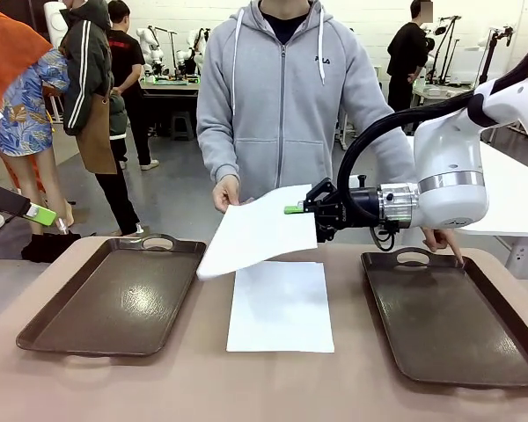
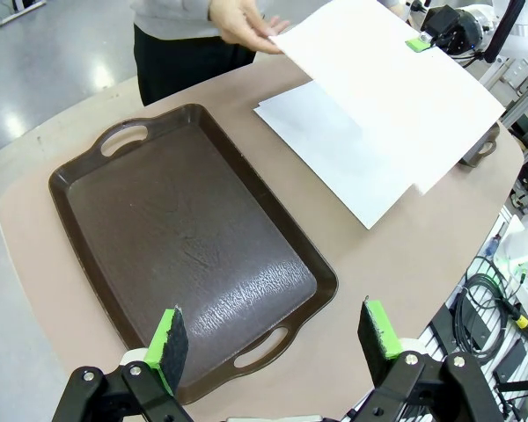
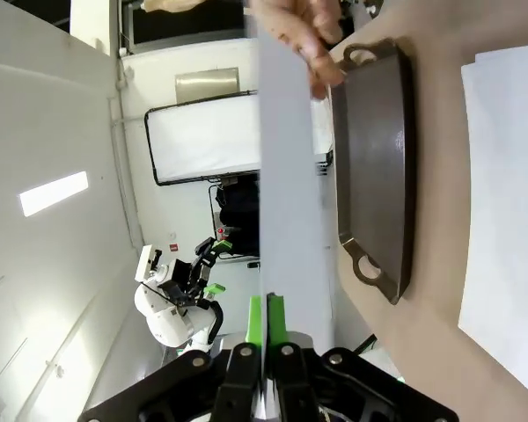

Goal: Sort the A4 documents.
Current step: Receive the A4 Paper, then place the A4 Paper in the designated Handle tray.

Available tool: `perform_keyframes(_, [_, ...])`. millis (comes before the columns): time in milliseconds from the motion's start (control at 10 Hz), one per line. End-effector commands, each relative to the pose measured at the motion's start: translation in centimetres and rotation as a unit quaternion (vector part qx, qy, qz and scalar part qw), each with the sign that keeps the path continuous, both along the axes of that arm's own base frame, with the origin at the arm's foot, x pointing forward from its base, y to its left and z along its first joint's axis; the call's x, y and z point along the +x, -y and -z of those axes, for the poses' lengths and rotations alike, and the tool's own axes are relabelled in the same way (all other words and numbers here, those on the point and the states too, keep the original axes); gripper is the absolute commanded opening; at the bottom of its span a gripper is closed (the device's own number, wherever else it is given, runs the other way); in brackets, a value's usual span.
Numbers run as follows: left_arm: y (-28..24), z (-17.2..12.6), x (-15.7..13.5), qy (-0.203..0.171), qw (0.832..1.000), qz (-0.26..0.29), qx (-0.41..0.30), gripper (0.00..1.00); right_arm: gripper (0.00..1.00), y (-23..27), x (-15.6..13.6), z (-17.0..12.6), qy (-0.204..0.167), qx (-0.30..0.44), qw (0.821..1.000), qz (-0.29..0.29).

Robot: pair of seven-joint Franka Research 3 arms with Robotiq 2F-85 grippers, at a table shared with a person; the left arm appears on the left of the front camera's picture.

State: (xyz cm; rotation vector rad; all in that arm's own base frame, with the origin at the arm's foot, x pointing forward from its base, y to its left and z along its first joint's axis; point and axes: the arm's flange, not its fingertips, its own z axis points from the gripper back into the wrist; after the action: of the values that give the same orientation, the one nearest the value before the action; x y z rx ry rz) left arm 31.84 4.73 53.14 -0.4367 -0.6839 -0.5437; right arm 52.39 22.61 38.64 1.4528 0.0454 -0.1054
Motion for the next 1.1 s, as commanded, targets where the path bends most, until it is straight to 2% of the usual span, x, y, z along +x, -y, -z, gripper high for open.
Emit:
perform_keyframes(0, [-0.14,0.11,0.14,0.005,1.0,0.004,-0.003,1.0,0.0,0.41,0.36,0.22,-0.004,-0.015,1.0,0.025])
perform_keyframes(1000, [-0.14,0.11,0.14,0.005,1.0,0.004,-0.003,1.0,0.0,0.41,0.36,0.22,-0.004,-0.015,1.0,0.025])
